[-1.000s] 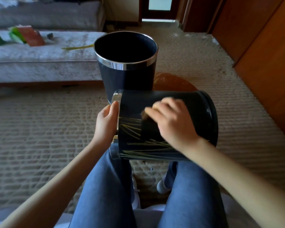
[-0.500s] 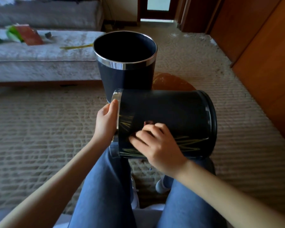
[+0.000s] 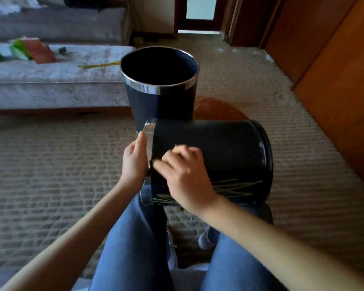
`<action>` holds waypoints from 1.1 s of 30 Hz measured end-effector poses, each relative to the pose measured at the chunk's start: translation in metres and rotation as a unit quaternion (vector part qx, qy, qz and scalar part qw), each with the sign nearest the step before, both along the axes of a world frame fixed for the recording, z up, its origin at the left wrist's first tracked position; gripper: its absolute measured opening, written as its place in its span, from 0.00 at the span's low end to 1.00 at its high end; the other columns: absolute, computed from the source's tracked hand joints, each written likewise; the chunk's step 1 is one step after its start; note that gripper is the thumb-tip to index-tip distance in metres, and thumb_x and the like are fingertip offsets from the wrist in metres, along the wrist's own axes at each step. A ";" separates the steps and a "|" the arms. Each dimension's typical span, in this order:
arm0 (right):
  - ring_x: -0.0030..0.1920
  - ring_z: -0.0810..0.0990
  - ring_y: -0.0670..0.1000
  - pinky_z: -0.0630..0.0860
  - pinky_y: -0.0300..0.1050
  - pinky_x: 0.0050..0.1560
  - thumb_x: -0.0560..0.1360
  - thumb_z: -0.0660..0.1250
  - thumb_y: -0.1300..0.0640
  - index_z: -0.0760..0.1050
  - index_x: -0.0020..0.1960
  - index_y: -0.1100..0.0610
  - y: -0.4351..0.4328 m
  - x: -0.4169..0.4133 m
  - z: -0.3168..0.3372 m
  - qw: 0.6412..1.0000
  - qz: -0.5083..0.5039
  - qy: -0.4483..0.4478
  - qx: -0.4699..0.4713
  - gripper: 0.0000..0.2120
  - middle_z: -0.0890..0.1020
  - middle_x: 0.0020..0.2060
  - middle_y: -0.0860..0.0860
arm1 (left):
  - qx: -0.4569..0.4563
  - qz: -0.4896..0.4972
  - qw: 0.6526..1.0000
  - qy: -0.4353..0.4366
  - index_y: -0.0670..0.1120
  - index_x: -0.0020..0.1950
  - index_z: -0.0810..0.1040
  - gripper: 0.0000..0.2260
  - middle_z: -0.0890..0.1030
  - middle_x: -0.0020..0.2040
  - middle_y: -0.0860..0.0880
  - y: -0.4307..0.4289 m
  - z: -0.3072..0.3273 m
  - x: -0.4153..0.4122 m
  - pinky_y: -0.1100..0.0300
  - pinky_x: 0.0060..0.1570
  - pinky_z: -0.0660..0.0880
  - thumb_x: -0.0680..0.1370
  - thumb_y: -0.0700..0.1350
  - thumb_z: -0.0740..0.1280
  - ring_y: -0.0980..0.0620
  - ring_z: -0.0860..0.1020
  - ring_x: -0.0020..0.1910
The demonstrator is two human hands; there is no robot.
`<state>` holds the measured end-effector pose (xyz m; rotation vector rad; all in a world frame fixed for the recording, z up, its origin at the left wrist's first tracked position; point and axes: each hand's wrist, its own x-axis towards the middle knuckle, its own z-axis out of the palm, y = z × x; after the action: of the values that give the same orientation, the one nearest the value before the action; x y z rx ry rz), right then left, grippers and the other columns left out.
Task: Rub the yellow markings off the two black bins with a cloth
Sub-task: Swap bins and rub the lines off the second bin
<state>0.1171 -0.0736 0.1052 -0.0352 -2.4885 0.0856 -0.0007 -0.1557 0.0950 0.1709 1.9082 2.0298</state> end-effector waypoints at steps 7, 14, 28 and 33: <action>0.46 0.77 0.57 0.71 0.53 0.46 0.77 0.65 0.63 0.82 0.48 0.54 0.018 -0.019 0.010 0.998 0.055 0.004 0.042 0.09 0.79 0.41 0.51 | 0.018 -0.001 1.000 -0.005 0.45 0.41 0.77 0.20 0.74 0.34 0.43 0.001 -0.006 -0.003 0.51 0.37 0.69 0.82 0.59 0.60 0.47 0.73 0.34; 0.52 0.73 0.61 0.70 0.54 0.51 0.74 0.63 0.68 0.82 0.54 0.57 0.047 -0.096 0.040 0.983 -0.087 -0.144 -0.069 0.15 0.79 0.50 0.54 | 0.012 -0.003 1.000 -0.006 0.49 0.34 0.70 0.20 0.72 0.28 0.52 -0.001 -0.012 -0.001 0.58 0.31 0.69 0.85 0.53 0.58 0.56 0.71 0.28; 0.52 0.78 0.55 0.74 0.51 0.52 0.79 0.62 0.62 0.83 0.56 0.55 0.039 0.075 -0.017 0.996 0.075 -0.041 -0.002 0.12 0.82 0.48 0.50 | -0.018 -0.016 1.000 -0.001 0.49 0.43 0.79 0.17 0.80 0.32 0.56 0.009 0.000 -0.012 0.64 0.33 0.72 0.85 0.53 0.57 0.60 0.76 0.32; 0.52 0.77 0.58 0.74 0.51 0.55 0.77 0.64 0.66 0.81 0.60 0.60 0.136 0.123 0.027 0.983 -0.140 0.089 -0.073 0.14 0.81 0.51 0.55 | -0.039 -0.082 0.993 0.070 0.49 0.37 0.70 0.18 0.70 0.28 0.57 -0.022 -0.034 0.008 0.58 0.34 0.66 0.85 0.53 0.58 0.59 0.67 0.29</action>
<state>0.2404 0.0627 0.1327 -0.4209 -2.2700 0.1458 0.0071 -0.1776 0.0607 0.4459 1.9822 1.8774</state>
